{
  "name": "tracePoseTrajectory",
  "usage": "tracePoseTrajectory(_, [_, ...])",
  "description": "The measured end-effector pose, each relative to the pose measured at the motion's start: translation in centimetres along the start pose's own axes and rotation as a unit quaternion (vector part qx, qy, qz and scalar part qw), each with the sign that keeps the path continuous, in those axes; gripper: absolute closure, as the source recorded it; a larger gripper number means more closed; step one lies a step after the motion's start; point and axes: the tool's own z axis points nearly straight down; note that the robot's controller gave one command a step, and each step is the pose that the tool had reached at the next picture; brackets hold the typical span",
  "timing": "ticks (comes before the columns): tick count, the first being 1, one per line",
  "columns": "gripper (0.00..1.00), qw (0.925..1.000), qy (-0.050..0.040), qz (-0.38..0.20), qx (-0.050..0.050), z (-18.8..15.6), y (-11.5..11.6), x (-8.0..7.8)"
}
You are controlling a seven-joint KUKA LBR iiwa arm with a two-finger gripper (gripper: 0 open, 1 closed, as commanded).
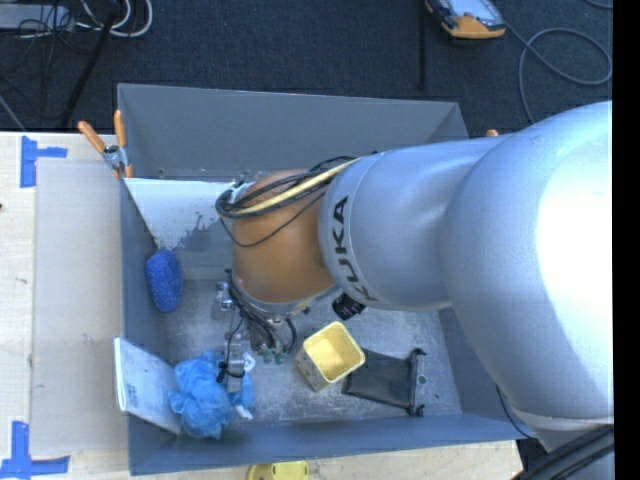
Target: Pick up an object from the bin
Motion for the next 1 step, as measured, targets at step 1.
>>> tracePoseTrajectory(1, [0.0, 0.9996, 0.0032, 0.027, 0.002, 1.7, -2.36, -1.48])
